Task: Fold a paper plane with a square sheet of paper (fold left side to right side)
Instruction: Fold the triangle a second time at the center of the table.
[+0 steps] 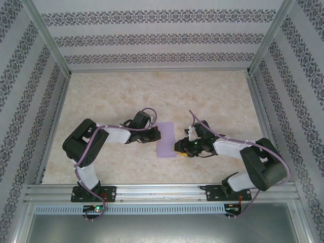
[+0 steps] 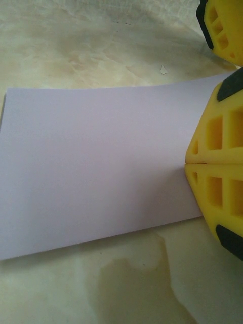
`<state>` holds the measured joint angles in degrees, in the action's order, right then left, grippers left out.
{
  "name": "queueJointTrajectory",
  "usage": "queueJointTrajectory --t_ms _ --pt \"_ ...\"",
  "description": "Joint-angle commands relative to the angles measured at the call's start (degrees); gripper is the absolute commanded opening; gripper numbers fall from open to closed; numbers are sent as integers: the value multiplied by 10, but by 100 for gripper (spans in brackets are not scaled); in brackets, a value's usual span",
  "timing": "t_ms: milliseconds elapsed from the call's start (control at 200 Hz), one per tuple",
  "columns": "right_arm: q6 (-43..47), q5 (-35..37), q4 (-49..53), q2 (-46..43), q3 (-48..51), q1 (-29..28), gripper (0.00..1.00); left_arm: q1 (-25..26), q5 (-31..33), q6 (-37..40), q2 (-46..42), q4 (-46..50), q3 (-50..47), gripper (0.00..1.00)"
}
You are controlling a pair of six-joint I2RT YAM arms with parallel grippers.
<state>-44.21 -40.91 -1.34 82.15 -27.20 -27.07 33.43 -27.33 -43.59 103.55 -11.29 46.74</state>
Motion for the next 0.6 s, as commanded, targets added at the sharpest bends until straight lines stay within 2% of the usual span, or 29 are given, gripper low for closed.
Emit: queueJointTrajectory --t_ms 0,120,290,595 --pt "-13 -12 -28 14 1 -8 42 14 13 3 1 39 -9 0" --pt "-19 -16 -46 28 -3 -11 42 15 15 4 1 40 -9 0" --pt "-27 -15 -72 43 -6 -11 36 16 21 8 -2 45 -9 0" --pt "-13 -22 -100 88 -48 14 32 19 18 12 -4 49 -3 0"
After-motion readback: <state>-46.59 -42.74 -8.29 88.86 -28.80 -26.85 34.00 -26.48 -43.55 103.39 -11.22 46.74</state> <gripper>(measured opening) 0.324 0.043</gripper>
